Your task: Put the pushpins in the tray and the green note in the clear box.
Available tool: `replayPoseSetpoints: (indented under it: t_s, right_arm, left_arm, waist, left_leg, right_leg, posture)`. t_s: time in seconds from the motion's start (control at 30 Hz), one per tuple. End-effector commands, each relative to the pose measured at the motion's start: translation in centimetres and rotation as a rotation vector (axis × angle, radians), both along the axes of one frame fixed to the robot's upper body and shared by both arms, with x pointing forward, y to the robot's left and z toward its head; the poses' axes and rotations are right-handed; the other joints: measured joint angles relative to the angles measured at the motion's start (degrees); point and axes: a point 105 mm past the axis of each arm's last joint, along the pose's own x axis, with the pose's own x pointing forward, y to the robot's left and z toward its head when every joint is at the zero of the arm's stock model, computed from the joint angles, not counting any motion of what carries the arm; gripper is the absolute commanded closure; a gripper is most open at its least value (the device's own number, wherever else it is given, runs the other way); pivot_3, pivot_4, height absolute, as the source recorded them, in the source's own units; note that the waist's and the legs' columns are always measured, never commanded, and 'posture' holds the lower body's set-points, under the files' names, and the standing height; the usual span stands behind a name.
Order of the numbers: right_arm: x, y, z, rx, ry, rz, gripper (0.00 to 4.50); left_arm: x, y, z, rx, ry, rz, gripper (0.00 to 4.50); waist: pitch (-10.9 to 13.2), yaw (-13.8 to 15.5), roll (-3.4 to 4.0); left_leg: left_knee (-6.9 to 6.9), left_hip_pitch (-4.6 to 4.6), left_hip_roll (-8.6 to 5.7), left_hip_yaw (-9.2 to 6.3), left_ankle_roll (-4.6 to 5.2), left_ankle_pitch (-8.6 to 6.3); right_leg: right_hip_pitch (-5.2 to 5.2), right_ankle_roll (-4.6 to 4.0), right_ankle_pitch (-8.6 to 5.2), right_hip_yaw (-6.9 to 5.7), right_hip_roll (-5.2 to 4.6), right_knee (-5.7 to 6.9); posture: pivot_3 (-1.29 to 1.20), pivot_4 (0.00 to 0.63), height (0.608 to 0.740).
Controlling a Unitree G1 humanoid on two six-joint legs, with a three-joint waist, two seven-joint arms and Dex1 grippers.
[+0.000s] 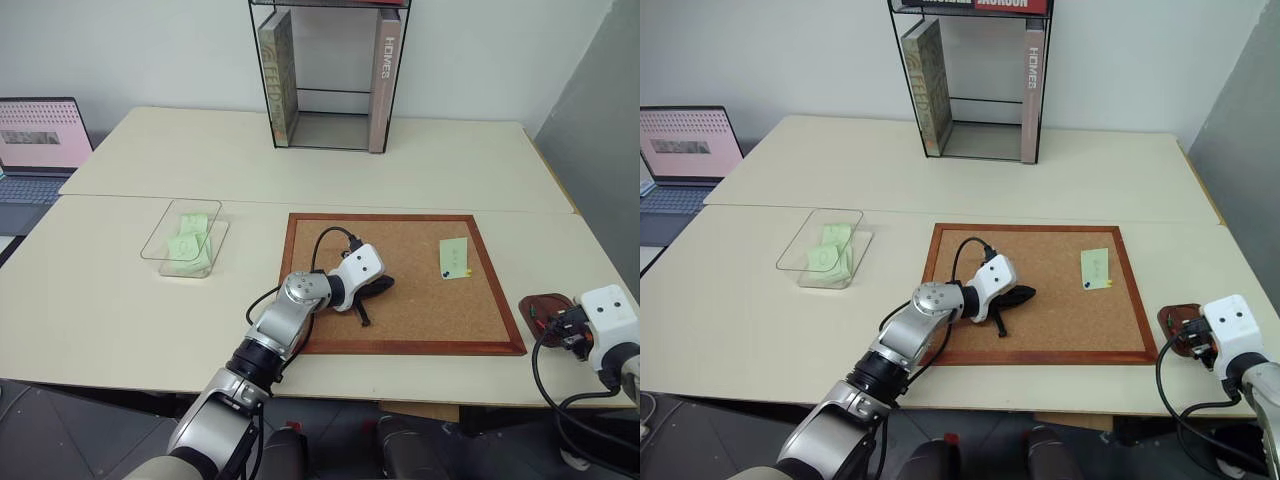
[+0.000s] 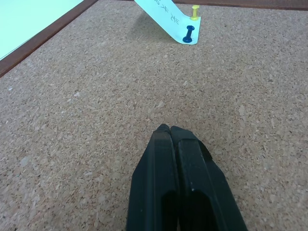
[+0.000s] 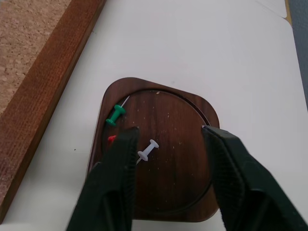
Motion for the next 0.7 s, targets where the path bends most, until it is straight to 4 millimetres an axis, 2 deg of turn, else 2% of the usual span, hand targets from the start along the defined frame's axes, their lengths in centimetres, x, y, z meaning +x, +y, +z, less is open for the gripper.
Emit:
replayPoseSetpoints:
  t_s: [0.03, 0.2, 0.33, 0.53, 0.7]
  right_arm:
    - [0.7, 0.8, 3.7, 0.020, -0.140, 0.032, 1.56]
    - [2.2, 4.5, 4.8, 0.177, -0.223, 0.148, 1.56]
    - [4.1, 6.7, 3.7, 0.289, -0.248, 0.166, 1.56]
    - [6.7, 8.5, 2.1, 0.390, -0.270, 0.125, 1.56]
    - [7.5, 9.1, 0.9, 0.406, -0.255, 0.118, 1.56]
  left_arm:
    - [-0.7, 0.1, -1.7, 0.046, 0.046, -0.018, 4.50]
    - [-0.5, 0.1, -1.6, 0.048, 0.043, -0.016, 4.50]
    - [-0.3, 0.1, -1.5, 0.051, 0.038, -0.018, 4.50]
    - [-0.2, 0.2, -1.3, 0.055, 0.033, -0.022, 4.50]
    - [-0.2, 0.3, -1.3, 0.057, 0.030, -0.022, 4.50]
  waist:
    - [0.00, 0.00, -0.01]
    - [0.00, -0.03, 0.00]
    - [0.00, -0.09, -0.09]
    - [-0.01, -0.06, -0.06]
    - [-0.02, 0.05, -0.05]
  left_leg:
    - [0.00, 0.00, 0.00, 0.00, 0.00, 0.00]
    - [-0.01, 0.01, 0.01, -0.02, 0.00, 0.00]
    - [0.00, 0.02, 0.02, -0.03, 0.00, 0.00]
    - [-0.01, -0.02, 0.02, -0.02, 0.00, 0.00]
    - [-0.02, -0.06, 0.01, -0.06, 0.00, 0.00]
  right_leg:
    - [0.00, 0.00, 0.00, 0.00, 0.00, 0.00]
    - [0.00, 0.00, 0.00, -0.02, 0.02, 0.00]
    - [0.02, 0.00, 0.00, -0.02, 0.02, -0.01]
    - [0.00, 0.00, 0.00, -0.02, 0.02, -0.01]
    - [-0.01, 0.02, 0.01, -0.04, 0.01, -0.01]
  posture:
    - [0.00, 0.150, 0.740]
    - [0.00, 0.150, 0.740]
    - [0.00, 0.150, 0.740]
    - [0.00, 0.150, 0.740]
    - [0.00, 0.150, 0.740]
